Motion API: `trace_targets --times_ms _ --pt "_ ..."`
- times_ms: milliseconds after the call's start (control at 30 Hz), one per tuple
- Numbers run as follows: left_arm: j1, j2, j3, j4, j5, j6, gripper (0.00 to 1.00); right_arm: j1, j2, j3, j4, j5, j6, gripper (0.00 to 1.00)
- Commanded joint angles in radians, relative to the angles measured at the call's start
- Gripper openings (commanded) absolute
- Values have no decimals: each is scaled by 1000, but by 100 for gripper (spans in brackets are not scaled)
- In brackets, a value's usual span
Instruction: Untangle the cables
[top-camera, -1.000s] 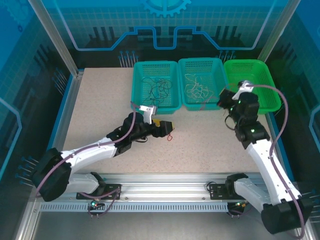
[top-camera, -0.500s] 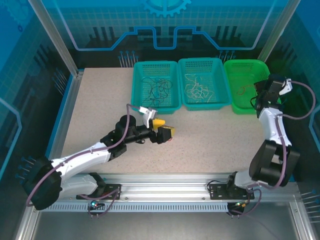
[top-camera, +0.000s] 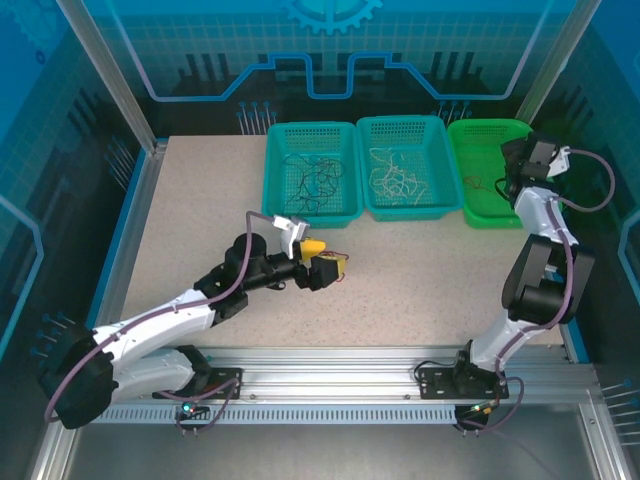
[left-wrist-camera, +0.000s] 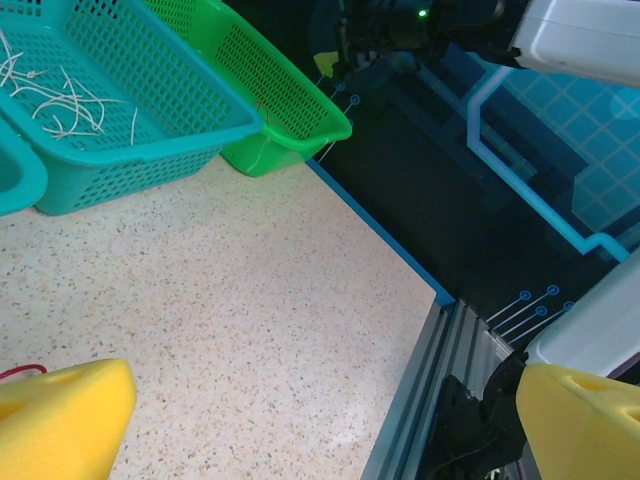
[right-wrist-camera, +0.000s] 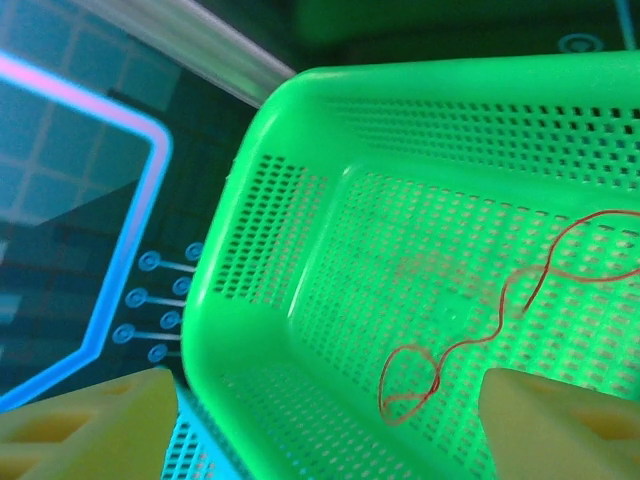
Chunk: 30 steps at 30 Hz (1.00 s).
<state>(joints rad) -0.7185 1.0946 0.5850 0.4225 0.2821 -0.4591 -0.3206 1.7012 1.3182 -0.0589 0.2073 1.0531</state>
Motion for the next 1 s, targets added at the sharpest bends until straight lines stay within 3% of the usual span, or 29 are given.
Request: trace_targets --times_ms 0,133,267,367,500,633,767,967 --pt "-5 -11 -10 -8 -30 40 99 32 -165 -106 39 -95 -100 79" --pt "-5 15 7 -47 -95 56 99 138 -357 -241 -26 -239 -296 79" --pt "-4 40 7 -54 -167 57 99 373 -500 -373 -77 -264 -482 78" --pt "-6 49 9 -67 -220 50 99 561 -518 -407 -156 -227 -567 78" --pt "-5 38 -1 -73 -252 40 99 768 -459 -408 -234 -184 -619 77" --pt "-4 24 -13 -89 -269 40 99 938 -337 -419 -195 -129 -652 76" --pt "-4 -4 -16 -143 -279 46 99 1018 -172 -374 -174 -12 -692 75" --pt "-5 -114 -66 -209 -284 92 99 1083 61 -282 -113 4 -813 75"
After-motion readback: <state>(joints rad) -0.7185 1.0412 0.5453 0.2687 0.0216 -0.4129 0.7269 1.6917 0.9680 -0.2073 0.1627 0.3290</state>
